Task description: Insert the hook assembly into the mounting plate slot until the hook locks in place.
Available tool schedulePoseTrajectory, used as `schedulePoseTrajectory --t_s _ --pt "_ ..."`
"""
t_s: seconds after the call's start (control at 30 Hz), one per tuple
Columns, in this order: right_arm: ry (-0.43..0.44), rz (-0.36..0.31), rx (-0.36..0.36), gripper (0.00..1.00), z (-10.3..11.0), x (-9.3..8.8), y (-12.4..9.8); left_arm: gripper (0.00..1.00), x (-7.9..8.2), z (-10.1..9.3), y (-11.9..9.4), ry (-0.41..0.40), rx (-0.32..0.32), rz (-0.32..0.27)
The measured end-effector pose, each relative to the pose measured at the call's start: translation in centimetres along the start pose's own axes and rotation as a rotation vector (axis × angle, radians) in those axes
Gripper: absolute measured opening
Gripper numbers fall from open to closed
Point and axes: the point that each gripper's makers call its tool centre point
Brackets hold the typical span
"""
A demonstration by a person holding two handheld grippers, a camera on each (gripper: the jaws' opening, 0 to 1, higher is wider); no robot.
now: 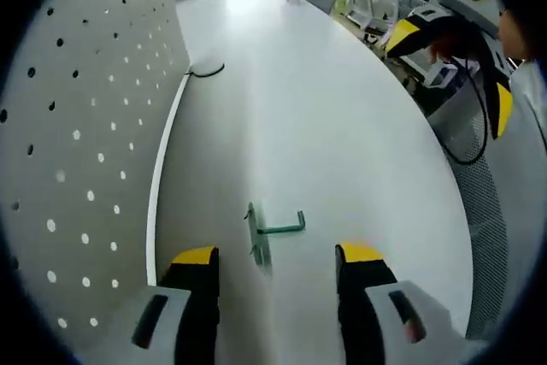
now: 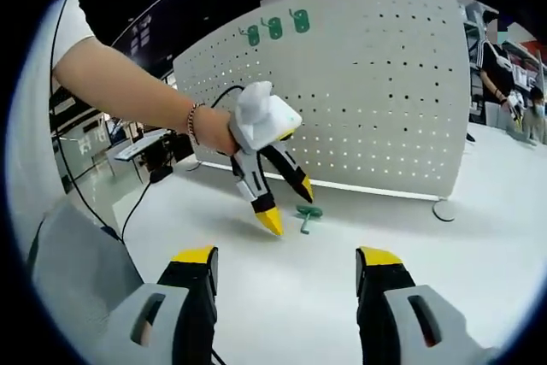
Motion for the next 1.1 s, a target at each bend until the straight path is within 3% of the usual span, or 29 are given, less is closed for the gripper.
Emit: schedulePoseTrajectory --t_s 0.47,0.7,1.1 --pt "0.015 -0.008 0.001 0.62 -0.1 0.2 0.0 0.5 0.1 0.7 0.0 0.01 0.029 0.005" --pt "0.018 -0.005 -0.004 0.61 -0.2 0.0 0.0 0.34 0.1 1.7 -0.1 -0.056 0.069 -0.022" --pt "0.028 -0.01 -0.012 0.6 -0.4 0.0 -0.2 0.09 0.0 1.9 -0.2 -0.087 0.102 -0.022"
Point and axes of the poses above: the point that each gripper's makers call its tool centre point, and the gripper's own axes: y roughly forward along the fingers, z roughly to its left, x roughly out of its top, and after that the axes turned 1 degree about -x, right-handed
